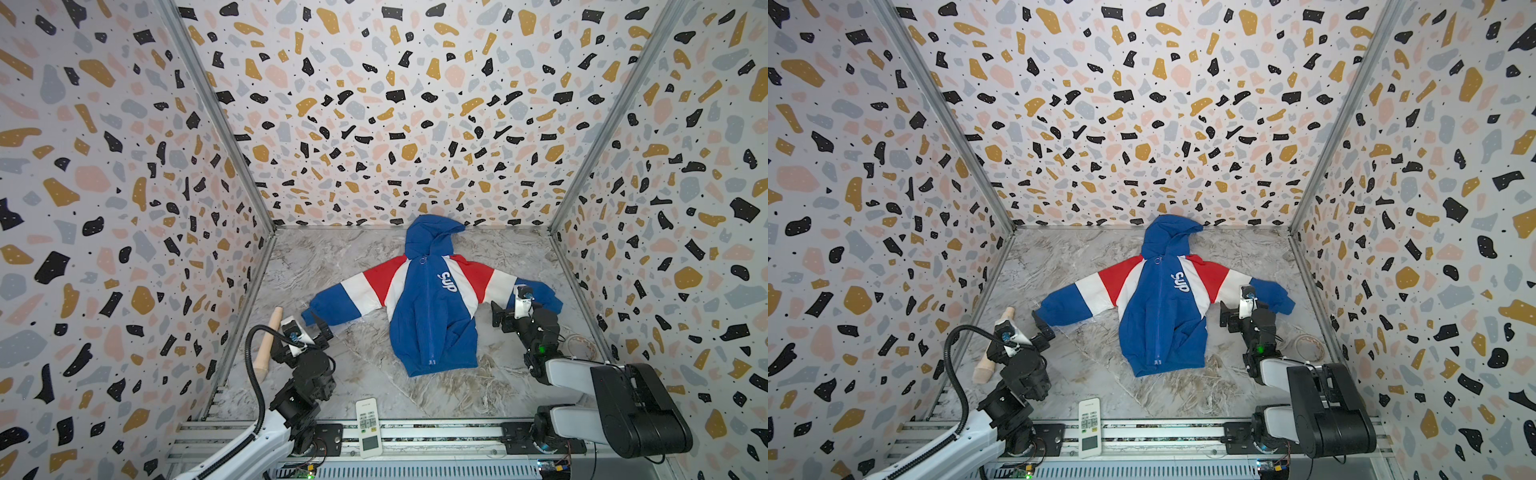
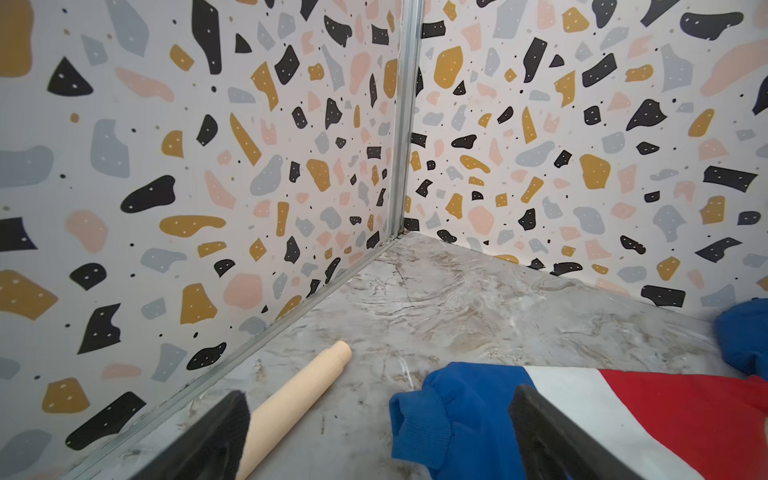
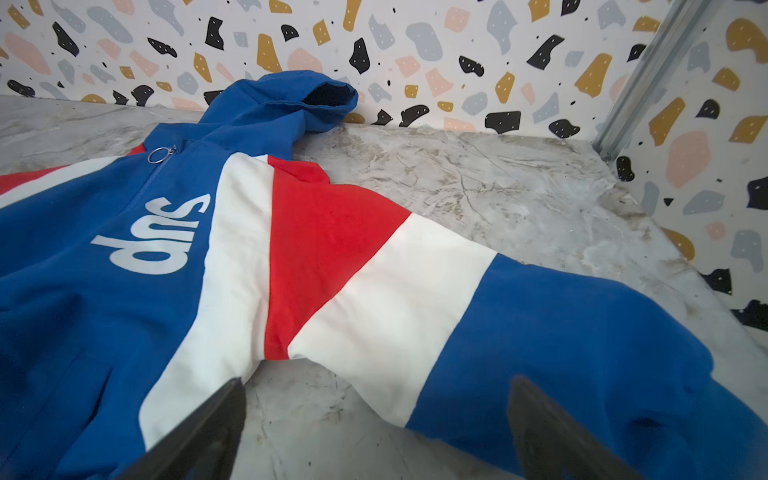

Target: Zip up the jacket

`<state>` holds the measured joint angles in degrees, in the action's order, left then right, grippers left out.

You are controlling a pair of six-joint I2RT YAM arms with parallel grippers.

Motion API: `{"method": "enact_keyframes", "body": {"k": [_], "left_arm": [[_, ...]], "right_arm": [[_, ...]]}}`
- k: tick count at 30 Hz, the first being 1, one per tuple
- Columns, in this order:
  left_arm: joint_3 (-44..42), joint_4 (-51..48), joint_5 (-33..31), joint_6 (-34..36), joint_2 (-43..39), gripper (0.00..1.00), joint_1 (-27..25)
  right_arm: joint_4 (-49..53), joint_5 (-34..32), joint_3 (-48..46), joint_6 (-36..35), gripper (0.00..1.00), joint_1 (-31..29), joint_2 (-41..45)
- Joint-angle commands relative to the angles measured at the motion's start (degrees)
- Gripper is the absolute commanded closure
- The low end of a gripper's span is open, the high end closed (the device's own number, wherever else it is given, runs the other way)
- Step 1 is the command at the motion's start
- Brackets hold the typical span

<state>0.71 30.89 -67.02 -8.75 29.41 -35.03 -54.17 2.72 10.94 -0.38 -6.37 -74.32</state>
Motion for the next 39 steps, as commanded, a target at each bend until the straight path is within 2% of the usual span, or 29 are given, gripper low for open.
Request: {"method": "enact_keyframes", "body": {"k": [1,2,3,5,6,8,10,14,19,21,22,24,26,28,30,31,33,35,38,39], "left_arm": [[-6.9,14.9,3.3,2.1,-0.2,0.00,3.9],[-8.0,16.8,3.5,1.1,0.6,0.00,5.1],[-8.4,17.7,2.7,-0.1,0.9,0.00,6.3],[-8.5,18.8,7.3,2.4,1.4,0.00,8.0],[-9.4,22.4,9.5,3.4,2.5,0.01,9.5],[-9.8,26.3,11.7,3.1,5.5,0.00,12.2],[-9.4,29.3,16.6,2.2,9.3,0.01,15.7],[-7.0,36.2,23.6,1.6,20.1,0.00,20.6],[1.9,39.2,34.7,8.5,38.5,0.00,22.5],[3.3,54.0,33.8,10.7,54.2,0.00,22.7],[4.0,58.5,32.9,11.6,57.4,0.00,22.8],[8.4,34.2,40.2,6.2,47.9,0.00,26.5],[6.1,49.7,38.4,6.7,54.5,0.00,27.8],[8.9,34.8,39.6,5.4,49.6,0.00,27.6],[6.7,45.7,39.0,6.1,52.6,0.00,27.6],[6.3,46.1,38.9,6.2,52.9,0.00,27.6],[8.6,36.6,39.5,5.5,49.8,0.00,27.6],[7.7,41.0,39.3,5.7,51.2,0.00,27.6],[8.5,37.6,39.5,5.6,50.0,0.00,27.6],[8.0,39.3,39.4,5.7,50.5,0.00,27.6]], "right_arm": [[-10.6,-0.9,-2.0,-4.1,0.01,-0.3,1.3],[-14.0,-0.5,-3.7,-4.7,0.01,-0.3,0.2],[-22.1,-0.9,-5.8,-5.1,0.01,-0.3,-3.2],[-36.2,-3.3,-6.8,-5.0,0.01,-0.7,-13.1],[-36.4,-5.5,-5.8,-5.2,0.01,-1.3,-14.1],[-19.3,-4.0,-1.7,-3.4,0.01,-0.1,-8.9],[-21.4,-3.4,-1.1,-2.8,0.01,0.9,-11.6],[-18.3,-9.8,0.6,0.2,0.01,0.9,-11.2],[-18.2,-9.8,0.5,0.1,0.01,0.9,-11.0],[-18.0,-9.8,0.5,0.1,0.01,0.9,-10.9],[-18.1,-9.8,0.5,0.1,0.01,0.9,-11.0],[-18.0,-9.9,0.5,0.0,0.01,0.8,-11.0],[-18.2,-10.0,0.4,0.1,0.01,0.8,-11.0],[-18.1,-9.9,0.4,0.1,0.01,0.8,-10.9],[-18.1,-10.0,0.5,0.1,0.01,0.8,-10.9],[-18.2,-9.9,0.4,0.1,0.01,0.8,-11.0],[-18.2,-9.9,0.4,0.2,0.01,0.8,-10.9],[-18.1,-9.9,0.4,0.1,0.01,0.8,-11.0],[-18.2,-9.9,0.5,0.2,0.01,0.8,-11.0],[-18.2,-10.0,0.5,0.1,0.01,0.8,-11.0]]}}
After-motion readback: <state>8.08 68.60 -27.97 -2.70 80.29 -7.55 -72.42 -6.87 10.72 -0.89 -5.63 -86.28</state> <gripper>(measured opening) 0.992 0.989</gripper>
